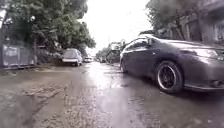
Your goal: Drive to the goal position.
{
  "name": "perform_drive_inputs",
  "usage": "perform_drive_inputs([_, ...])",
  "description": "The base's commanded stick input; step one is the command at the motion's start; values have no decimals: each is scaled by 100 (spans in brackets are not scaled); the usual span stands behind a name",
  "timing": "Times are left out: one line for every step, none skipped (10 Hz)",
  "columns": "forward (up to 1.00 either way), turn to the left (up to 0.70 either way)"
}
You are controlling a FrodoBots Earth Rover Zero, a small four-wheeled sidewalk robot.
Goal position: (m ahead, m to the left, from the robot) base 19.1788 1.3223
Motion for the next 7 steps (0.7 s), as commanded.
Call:
perform_drive_inputs([100, 25])
perform_drive_inputs([100, 27])
perform_drive_inputs([100, 27])
perform_drive_inputs([100, 27])
perform_drive_inputs([100, 27])
perform_drive_inputs([100, 6])
perform_drive_inputs([100, 0])
